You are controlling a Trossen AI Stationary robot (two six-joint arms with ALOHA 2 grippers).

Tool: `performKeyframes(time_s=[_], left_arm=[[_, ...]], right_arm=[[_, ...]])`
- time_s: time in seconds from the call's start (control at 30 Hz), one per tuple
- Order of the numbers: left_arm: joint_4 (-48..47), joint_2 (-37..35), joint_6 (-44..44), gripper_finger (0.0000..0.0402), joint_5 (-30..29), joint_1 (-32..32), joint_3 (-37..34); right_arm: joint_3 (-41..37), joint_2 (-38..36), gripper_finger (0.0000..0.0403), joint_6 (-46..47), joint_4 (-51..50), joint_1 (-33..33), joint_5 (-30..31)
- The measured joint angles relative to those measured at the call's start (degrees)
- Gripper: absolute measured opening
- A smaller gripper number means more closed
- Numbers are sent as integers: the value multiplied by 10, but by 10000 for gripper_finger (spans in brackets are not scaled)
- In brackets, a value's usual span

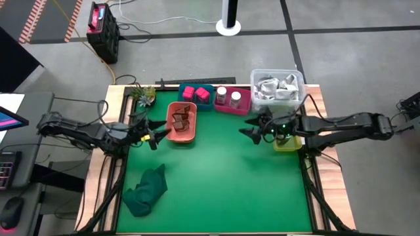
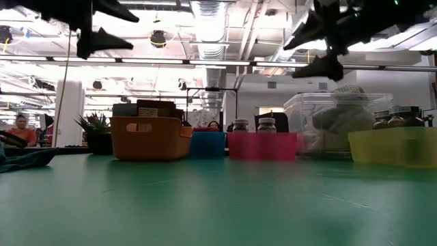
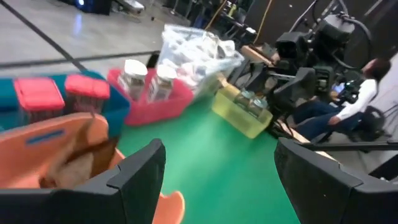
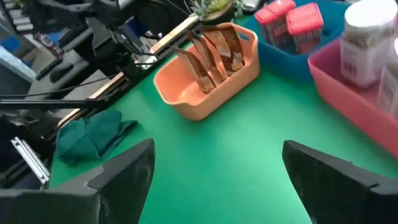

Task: Sort spices by type
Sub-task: Return to Home Position

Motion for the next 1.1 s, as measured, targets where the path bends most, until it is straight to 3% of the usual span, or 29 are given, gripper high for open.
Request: performKeyframes(time_s=[0.4,0.6,0.9,1.1], left_arm=[[129,-1,-85,286,0,-27,-108],[161,-42,-133,286,6,-27,-160],[157,-137,-181,284,4,-27,-236],[143,-166,-200,251,3,-28,-265]], right_arm=[[-159,-71,349,109,173,36,20],[-219,-122,332,133,251,35,45],[-254,-172,309,139,264,32,75],[-270,-183,267,139,274,32,75]])
